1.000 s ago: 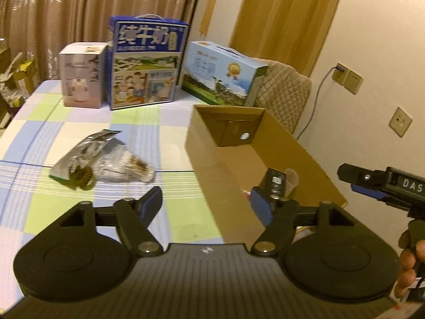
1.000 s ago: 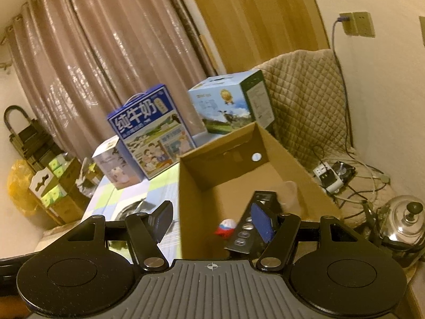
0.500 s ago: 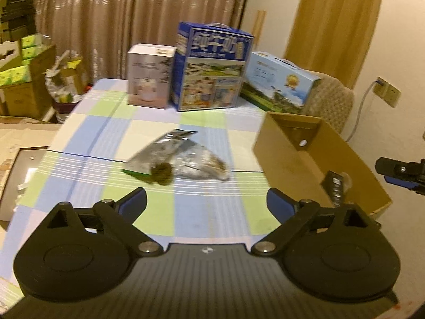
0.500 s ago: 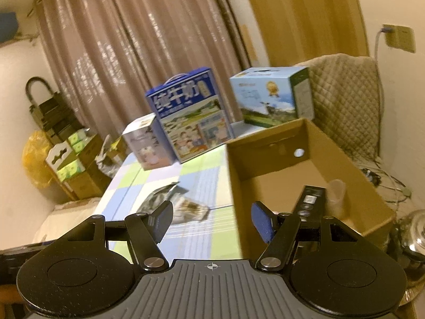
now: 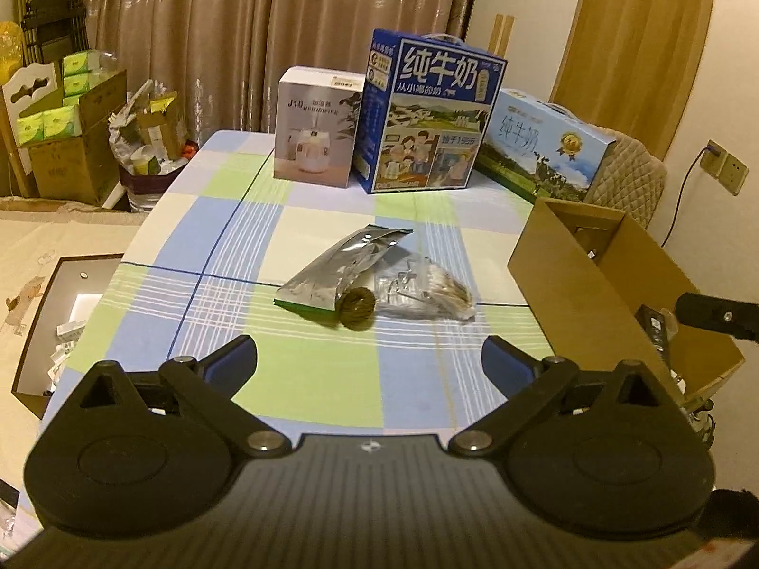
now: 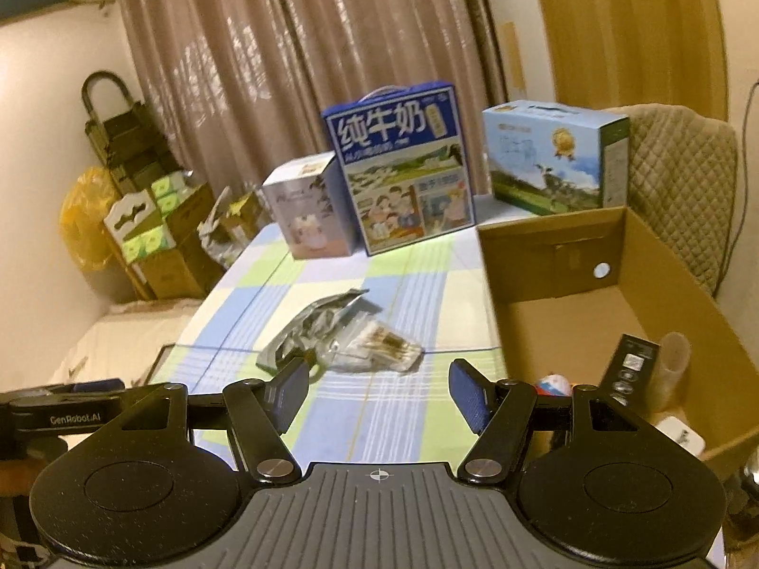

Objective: Organize objects
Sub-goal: 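Withdraw both open grippers from the box back over the table items, then lower the left gripper onto the brown hair tie and close it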

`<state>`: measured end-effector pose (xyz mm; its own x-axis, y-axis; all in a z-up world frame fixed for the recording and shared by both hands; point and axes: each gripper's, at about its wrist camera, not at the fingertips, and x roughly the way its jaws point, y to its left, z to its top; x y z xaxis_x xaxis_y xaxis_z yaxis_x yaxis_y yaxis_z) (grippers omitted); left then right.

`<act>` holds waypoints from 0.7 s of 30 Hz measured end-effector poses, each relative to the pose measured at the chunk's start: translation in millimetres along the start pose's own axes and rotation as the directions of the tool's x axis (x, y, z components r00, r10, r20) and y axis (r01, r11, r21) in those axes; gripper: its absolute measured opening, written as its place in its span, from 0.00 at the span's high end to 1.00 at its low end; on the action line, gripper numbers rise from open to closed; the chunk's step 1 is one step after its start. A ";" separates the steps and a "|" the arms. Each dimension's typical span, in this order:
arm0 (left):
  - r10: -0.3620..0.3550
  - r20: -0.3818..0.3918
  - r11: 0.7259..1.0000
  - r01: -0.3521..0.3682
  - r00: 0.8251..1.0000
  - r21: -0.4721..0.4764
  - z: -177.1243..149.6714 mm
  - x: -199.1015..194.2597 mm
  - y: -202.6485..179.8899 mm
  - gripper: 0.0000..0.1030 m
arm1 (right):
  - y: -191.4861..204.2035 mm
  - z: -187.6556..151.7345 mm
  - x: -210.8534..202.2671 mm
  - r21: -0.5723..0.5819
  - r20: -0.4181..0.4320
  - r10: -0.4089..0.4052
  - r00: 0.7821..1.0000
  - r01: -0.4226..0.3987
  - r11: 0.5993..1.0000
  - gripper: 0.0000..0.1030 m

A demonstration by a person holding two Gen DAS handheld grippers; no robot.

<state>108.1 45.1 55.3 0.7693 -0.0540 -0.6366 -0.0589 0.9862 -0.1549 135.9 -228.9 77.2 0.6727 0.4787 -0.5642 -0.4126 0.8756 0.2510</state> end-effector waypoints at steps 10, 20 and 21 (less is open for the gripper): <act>-0.001 -0.042 0.996 0.005 0.999 0.086 -5.6 52.0 11.7 0.14 | 6.4 -5.2 64.9 -0.046 -0.064 0.015 0.998 -0.018 0.999 0.39; -0.017 -0.073 0.993 0.025 0.997 0.113 -6.5 119.5 14.1 0.36 | 9.0 -13.8 135.8 -0.171 -0.102 -0.047 0.994 0.029 0.985 0.40; -0.018 -0.077 0.992 0.027 0.997 0.121 -7.1 126.6 13.2 0.38 | 9.8 -15.9 143.2 -0.197 -0.102 -0.061 0.993 0.040 0.980 0.40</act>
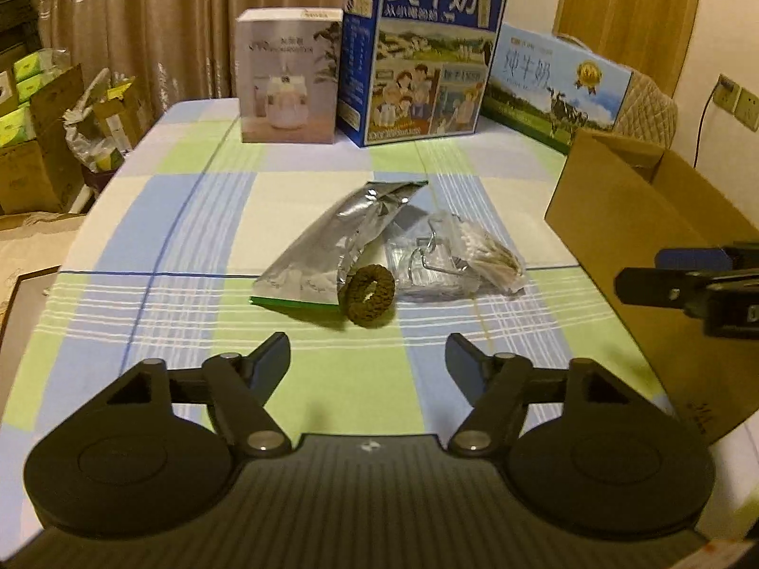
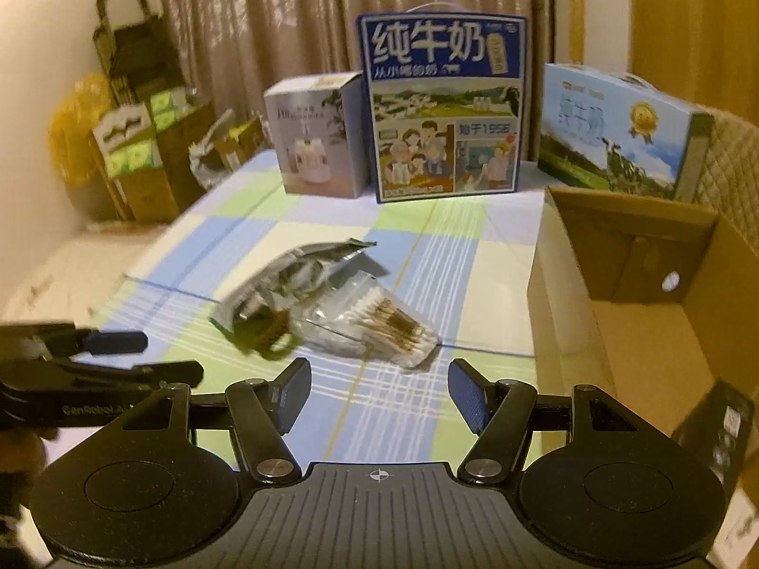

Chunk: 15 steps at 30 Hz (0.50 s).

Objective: Organize objects
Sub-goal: 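Lower the left gripper onto the brown hair tie and close it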

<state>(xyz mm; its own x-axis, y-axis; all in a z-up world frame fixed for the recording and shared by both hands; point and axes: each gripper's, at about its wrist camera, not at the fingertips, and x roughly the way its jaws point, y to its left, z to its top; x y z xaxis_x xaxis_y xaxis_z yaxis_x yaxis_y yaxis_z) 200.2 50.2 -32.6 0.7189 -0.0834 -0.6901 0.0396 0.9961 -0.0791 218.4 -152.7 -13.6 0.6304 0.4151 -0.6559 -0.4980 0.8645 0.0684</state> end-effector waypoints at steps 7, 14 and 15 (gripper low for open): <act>-0.022 0.003 0.997 0.022 1.000 0.068 5.0 36.5 -4.9 0.52 | -1.1 -7.5 50.8 -0.134 -0.028 -0.049 0.998 0.045 0.990 0.49; -0.040 0.010 0.986 0.038 0.999 0.162 10.1 64.5 -11.6 0.60 | -0.9 -10.9 86.8 -0.257 -0.058 -0.078 0.995 0.061 0.964 0.52; -0.038 0.010 0.984 0.035 0.999 0.176 11.2 68.4 -12.4 0.61 | -0.8 -11.3 90.8 -0.269 -0.062 -0.079 0.995 0.060 0.961 0.52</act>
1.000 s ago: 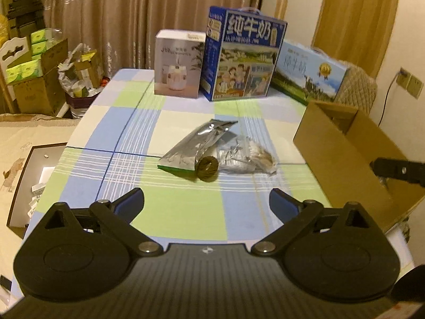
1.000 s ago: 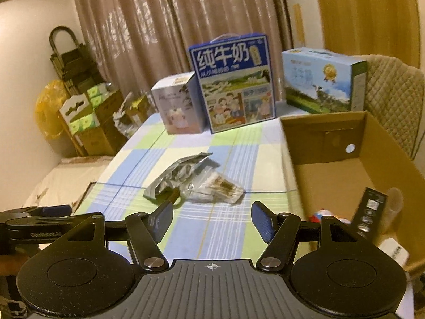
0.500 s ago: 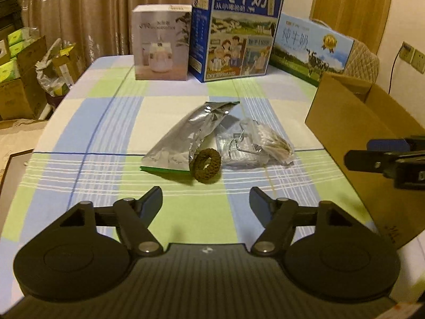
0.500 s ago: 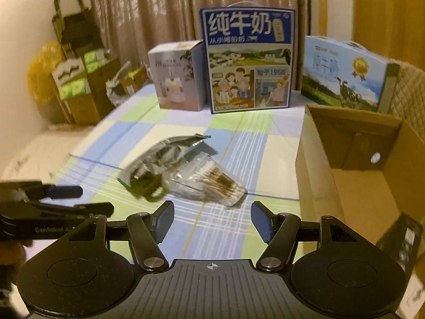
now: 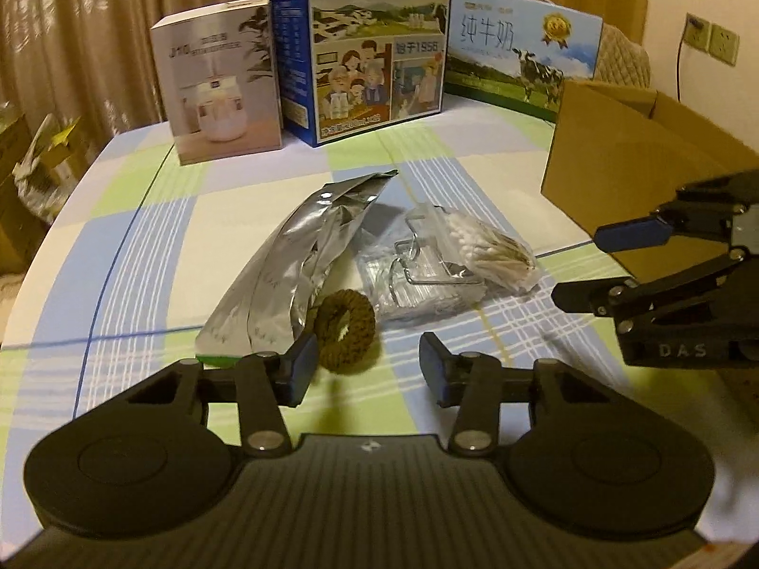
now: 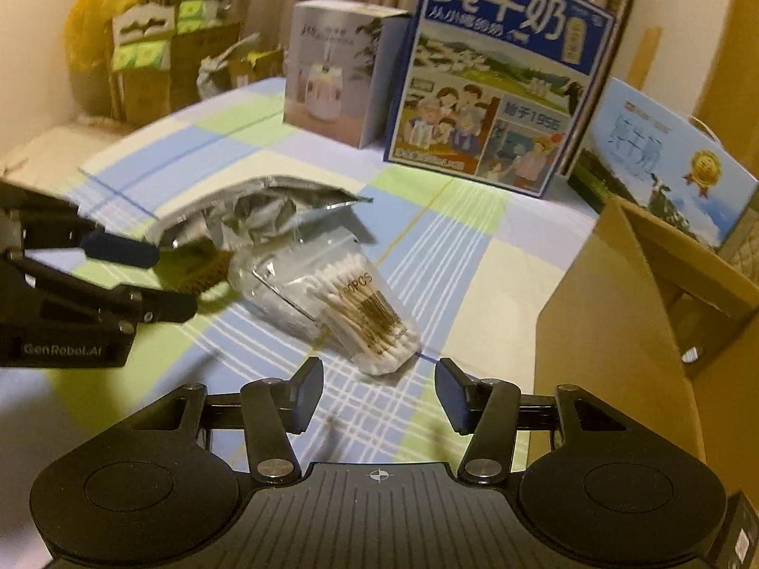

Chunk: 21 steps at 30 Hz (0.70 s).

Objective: Organize objects
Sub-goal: 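Lower the left gripper onto the brown hair tie and close it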

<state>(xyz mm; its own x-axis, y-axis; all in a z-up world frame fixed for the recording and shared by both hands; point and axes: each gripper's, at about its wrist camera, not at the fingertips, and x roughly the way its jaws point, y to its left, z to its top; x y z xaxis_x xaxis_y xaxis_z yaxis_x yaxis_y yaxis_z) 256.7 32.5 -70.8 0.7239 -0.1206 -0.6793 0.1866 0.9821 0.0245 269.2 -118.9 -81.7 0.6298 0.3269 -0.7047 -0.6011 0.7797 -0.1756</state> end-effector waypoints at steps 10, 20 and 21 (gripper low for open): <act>0.026 -0.024 0.994 -0.024 0.999 0.109 4.1 25.5 -3.0 0.70 | 12.8 3.7 35.9 -0.167 -0.002 -0.046 0.999 0.045 0.985 0.52; 0.043 -0.049 0.992 -0.037 0.998 0.117 2.0 32.5 -0.3 0.84 | 27.0 6.3 64.2 -0.325 0.019 -0.091 0.996 0.093 0.941 0.65; 0.041 -0.050 0.993 -0.035 0.998 0.112 2.0 32.3 0.4 0.85 | 26.5 6.8 65.6 -0.322 0.019 -0.091 0.996 0.093 0.942 0.69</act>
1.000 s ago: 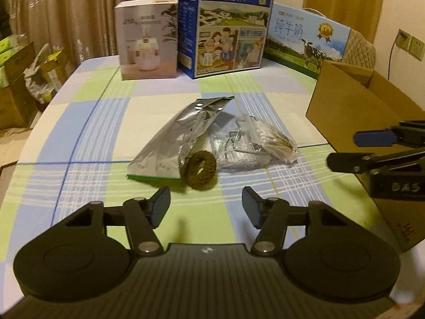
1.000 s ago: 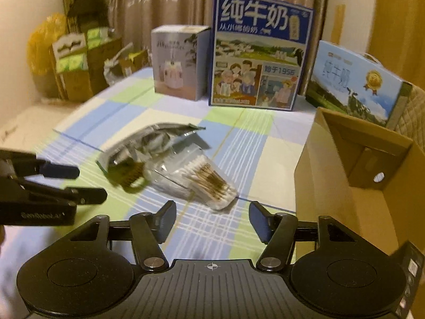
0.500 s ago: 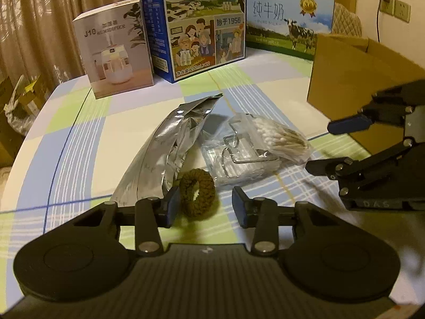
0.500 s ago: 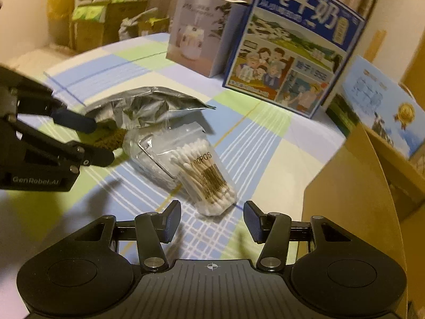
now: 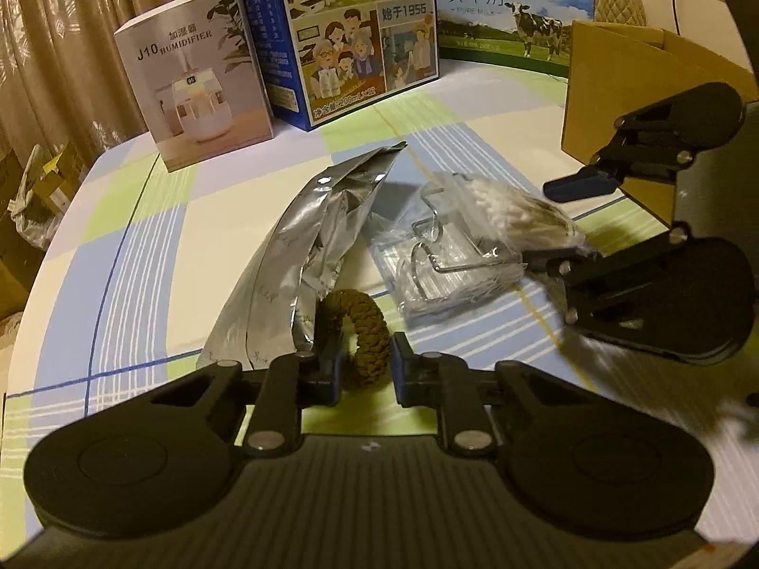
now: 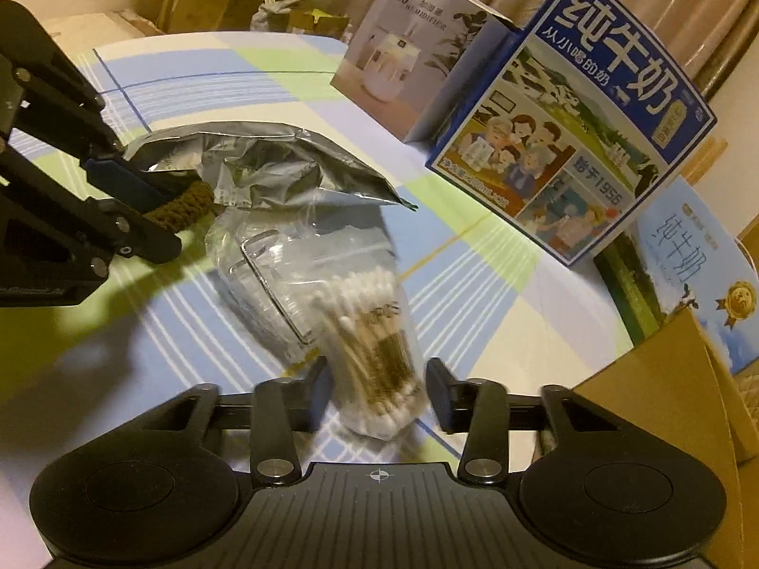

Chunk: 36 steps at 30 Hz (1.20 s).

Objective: Organize objects
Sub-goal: 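Lower the left gripper onto the brown hair tie and close it, then lower the right gripper onto the bag of cotton swabs and close it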

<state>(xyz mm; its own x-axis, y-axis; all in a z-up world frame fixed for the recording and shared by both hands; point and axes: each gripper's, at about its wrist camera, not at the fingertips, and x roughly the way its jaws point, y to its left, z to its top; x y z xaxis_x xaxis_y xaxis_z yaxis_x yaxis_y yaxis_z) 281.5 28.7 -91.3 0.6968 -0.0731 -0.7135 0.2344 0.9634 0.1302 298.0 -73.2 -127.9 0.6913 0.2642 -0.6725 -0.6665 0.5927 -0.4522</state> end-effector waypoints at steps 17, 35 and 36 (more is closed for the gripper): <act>-0.054 -0.024 0.997 0.053 0.998 -0.054 -11.7 -40.2 -12.4 0.90 | -42.0 -20.7 -70.4 0.570 -0.023 0.285 0.958 -0.221 0.791 0.88; -0.056 -0.001 0.997 0.056 0.998 0.044 -28.9 -66.6 -43.1 0.66 | -36.2 -43.4 -89.2 0.660 -0.028 0.258 0.966 -0.176 0.730 0.48; -0.059 0.003 0.998 0.059 0.998 0.036 -28.9 -66.0 -42.2 0.63 | -37.8 -43.8 -88.4 0.664 -0.028 0.254 0.967 -0.172 0.727 0.47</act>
<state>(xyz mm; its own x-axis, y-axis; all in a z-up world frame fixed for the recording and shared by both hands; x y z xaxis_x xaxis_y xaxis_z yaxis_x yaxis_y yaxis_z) 206.0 0.3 -69.6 0.6839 -0.1306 -0.7178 0.2992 0.9475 0.1127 249.8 -152.3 -77.0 0.4910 0.3846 -0.7817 -0.4180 0.8912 0.1759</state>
